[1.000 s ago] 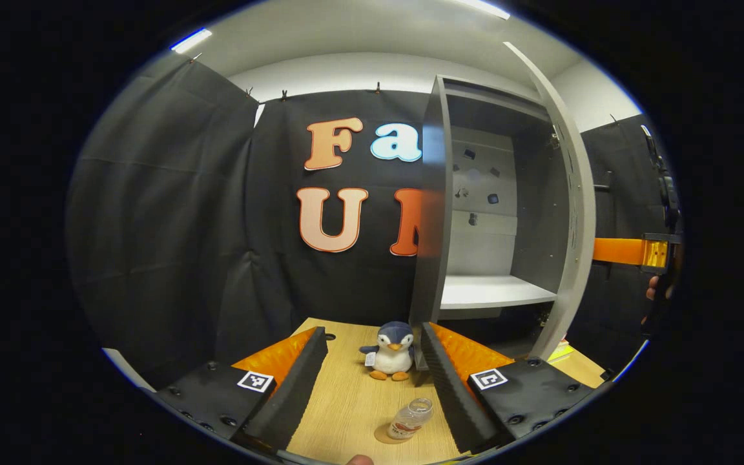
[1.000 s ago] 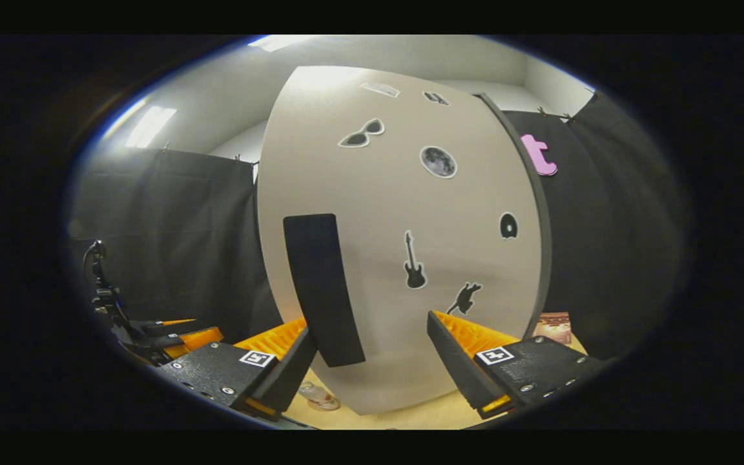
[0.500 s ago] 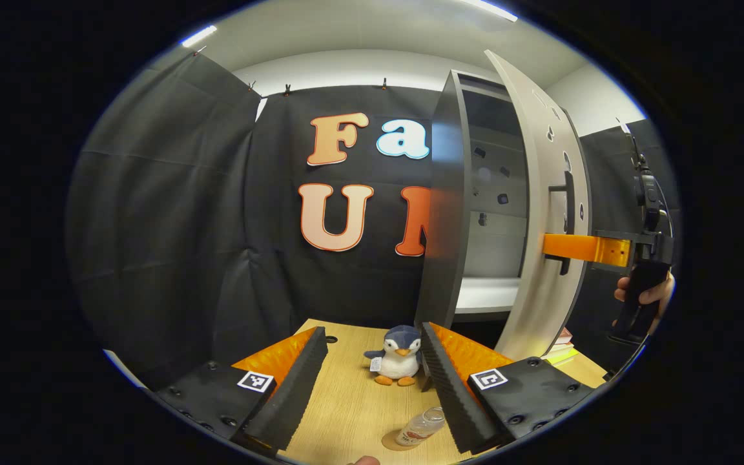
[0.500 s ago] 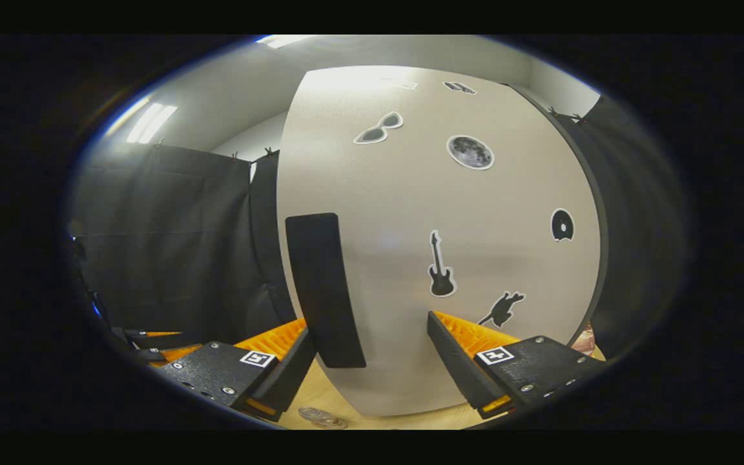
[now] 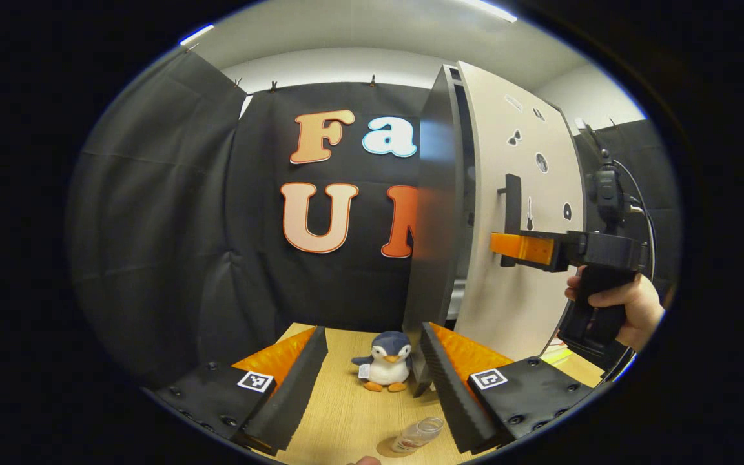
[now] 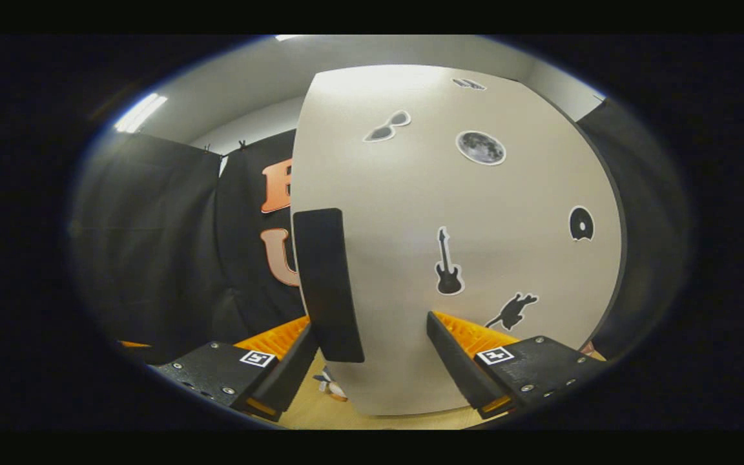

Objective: Open the cabinet door with the right hand, grasp the bottle in the cabinet with the left hand and place it on the coaster, then close the cabinet door with the right hand.

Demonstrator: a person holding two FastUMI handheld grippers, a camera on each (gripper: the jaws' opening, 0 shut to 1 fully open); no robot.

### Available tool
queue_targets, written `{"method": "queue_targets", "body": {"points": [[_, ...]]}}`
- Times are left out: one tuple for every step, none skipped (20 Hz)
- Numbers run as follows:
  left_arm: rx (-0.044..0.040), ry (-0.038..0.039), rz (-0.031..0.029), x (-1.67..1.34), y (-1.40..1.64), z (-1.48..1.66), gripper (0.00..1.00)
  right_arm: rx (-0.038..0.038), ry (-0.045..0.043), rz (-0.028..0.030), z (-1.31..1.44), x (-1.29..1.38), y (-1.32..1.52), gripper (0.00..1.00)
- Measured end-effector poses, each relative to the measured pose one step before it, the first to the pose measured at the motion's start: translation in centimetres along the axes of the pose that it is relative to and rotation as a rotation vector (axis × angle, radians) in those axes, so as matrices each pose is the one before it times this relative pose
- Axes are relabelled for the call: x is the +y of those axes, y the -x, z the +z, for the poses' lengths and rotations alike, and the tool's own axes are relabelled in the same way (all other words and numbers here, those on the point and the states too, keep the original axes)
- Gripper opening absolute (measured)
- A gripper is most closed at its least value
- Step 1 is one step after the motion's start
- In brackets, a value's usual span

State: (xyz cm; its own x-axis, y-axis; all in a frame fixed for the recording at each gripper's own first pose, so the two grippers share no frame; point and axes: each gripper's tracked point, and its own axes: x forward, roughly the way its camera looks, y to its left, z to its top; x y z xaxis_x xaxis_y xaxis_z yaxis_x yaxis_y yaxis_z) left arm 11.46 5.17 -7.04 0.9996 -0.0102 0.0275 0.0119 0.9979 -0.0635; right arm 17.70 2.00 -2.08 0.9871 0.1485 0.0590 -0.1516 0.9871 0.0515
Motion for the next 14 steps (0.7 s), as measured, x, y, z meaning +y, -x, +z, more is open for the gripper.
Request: {"method": "queue_targets", "body": {"points": [[-0.00452, -0.00177, -0.00356, 0.046, 0.087, 0.130, 0.95, -0.00416, 0.00603, -0.00809, -0.002, 0.147, -0.073, 0.98], [-0.00295, -0.00067, 0.00021, 0.174, 0.040, 0.132, 0.95, -0.00017, 0.00950, -0.00482, -0.067, 0.032, -0.127, 0.98], [0.00011, 0.00528, -0.00351, 0.138, -0.005, 0.128, 0.95, -0.00401, 0.00806, -0.00481, -0.106, -0.024, -0.147, 0.98], [0.00253, 0.00692, 0.00110, -0.070, 0.048, -0.089, 0.95, -0.00221, 0.00300, -0.00359, -0.021, 0.029, 0.072, 0.97], [0.00111, 0.00636, -0.00173, -0.080, 0.207, -0.134, 0.95, -0.00427, 0.00108, -0.00309, -0.099, 0.101, -0.061, 0.97], [0.00093, 0.00086, 0.00024, -0.011, 0.144, 0.121, 0.95, -0.00740, 0.00409, -0.00256, -0.022, 0.046, 0.021, 0.97], [-0.00198, -0.00337, 0.00414, 0.072, 0.228, 0.149, 0.96, -0.00106, 0.00452, -0.00173, -0.143, -0.025, -0.037, 0.97], [-0.00360, -0.00087, -0.00066, 0.034, 0.170, 0.244, 0.96, -0.01547, 0.00080, 0.00056, 0.162, 0.061, 0.243, 0.97], [-0.00406, 0.00009, 0.00130, -0.081, 0.080, 0.137, 0.96, 0.00554, -0.00168, 0.00002, -0.192, -0.079, -0.368, 0.97], [0.00395, -0.00024, 0.00073, -0.169, 0.135, -0.029, 0.96, -0.00083, -0.00434, 0.00459, 0.020, 0.025, -0.101, 0.96], [0.00684, 0.00006, -0.00013, -0.186, 0.108, -0.144, 0.95, 0.01429, -0.01120, 0.01736, -0.214, 0.190, -0.047, 0.99], [0.00341, -0.00152, -0.00134, -0.427, 0.270, -0.002, 0.95, 0.01427, -0.01774, 0.01604, -0.070, 0.176, 0.336, 0.96], [-0.00298, -0.00194, 0.00069, -0.307, 0.244, 0.236, 0.95, 0.00261, -0.00959, 0.01066, 0.227, 0.191, 0.468, 0.96], [-0.00119, -0.00118, -0.00382, -0.438, 0.188, 0.185, 0.96, -0.01214, 0.00625, 0.00845, 0.494, 0.051, 0.895, 0.96]]}}
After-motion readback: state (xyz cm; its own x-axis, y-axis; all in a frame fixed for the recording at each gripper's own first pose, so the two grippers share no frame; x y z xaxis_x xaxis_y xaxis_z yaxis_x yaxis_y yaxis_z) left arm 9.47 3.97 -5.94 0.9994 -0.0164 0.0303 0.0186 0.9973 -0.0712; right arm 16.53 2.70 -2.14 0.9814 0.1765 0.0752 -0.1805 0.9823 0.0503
